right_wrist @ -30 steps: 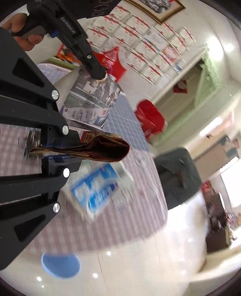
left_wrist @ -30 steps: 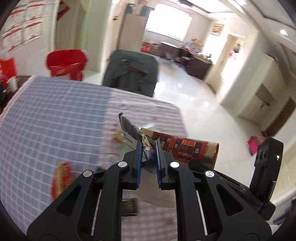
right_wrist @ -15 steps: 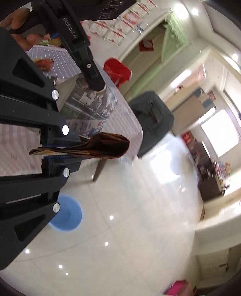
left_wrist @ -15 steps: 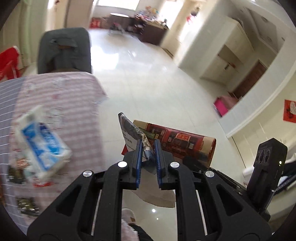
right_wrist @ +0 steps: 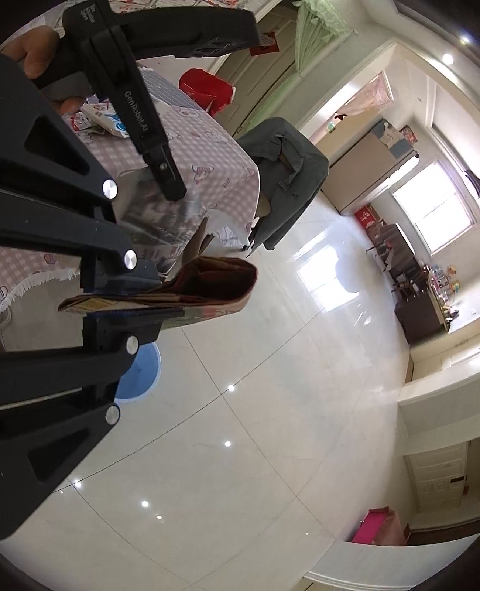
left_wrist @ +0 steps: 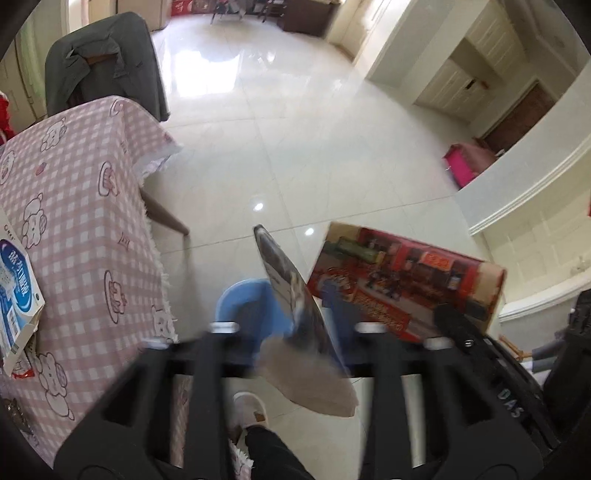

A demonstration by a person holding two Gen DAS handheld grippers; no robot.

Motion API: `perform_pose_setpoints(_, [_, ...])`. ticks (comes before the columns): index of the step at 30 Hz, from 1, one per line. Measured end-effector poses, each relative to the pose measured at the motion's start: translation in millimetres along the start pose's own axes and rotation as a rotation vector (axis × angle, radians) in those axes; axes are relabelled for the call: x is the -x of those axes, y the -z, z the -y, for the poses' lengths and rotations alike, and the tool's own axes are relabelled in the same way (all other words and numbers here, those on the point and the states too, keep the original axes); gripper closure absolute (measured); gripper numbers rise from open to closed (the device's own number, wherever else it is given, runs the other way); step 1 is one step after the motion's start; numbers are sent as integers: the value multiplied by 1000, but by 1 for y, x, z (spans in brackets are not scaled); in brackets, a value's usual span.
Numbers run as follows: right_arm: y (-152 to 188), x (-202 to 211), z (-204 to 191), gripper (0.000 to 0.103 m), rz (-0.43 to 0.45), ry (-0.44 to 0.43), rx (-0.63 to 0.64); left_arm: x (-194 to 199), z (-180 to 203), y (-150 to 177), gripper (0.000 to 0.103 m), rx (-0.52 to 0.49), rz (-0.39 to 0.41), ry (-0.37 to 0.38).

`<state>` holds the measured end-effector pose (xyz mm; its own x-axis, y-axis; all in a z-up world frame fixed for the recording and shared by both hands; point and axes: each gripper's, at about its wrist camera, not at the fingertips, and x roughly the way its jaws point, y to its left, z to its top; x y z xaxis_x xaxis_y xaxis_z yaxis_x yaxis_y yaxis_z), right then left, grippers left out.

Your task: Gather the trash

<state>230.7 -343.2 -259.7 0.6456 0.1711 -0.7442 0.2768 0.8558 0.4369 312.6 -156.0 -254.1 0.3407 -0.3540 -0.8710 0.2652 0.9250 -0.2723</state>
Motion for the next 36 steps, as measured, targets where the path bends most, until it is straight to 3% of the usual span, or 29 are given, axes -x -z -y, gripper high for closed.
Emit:
perform_pose_setpoints(1, [0,-2,-1,96,-2,1,-3,-3,-1,-1,40,0,-5,3])
perform_pose_setpoints(14, [-4,-13,-3,96,-30,4,25,-16,-11,-8,40,23,-32,-33])
perform_pose_setpoints(22, [-4,-28,-10,96,-52,25,47,-3,-16,-9,39,62,-43,-42])
perform_pose_setpoints(25, [-4,-31,-14,90,-39,24,46,3,-20,-9,38,77,-40,-44])
perform_pose_setpoints(26, [-5,-33,-15,83,-40,24,43,5,-22,-9,38,83,-38,-46])
perform_pose_setpoints(27, [-5,-34,-16,62,-43,31,41,7,-23,-9,38,88,-37,-47])
perform_pose_setpoints(28, [-4,-35,-18,53,-42,44,40,9,-24,-9,38,91,-35,-46])
perform_pose_setpoints(36, [2,-30,-51,50,-62,-23,85,37,-42,-7,36,123,-4,-51])
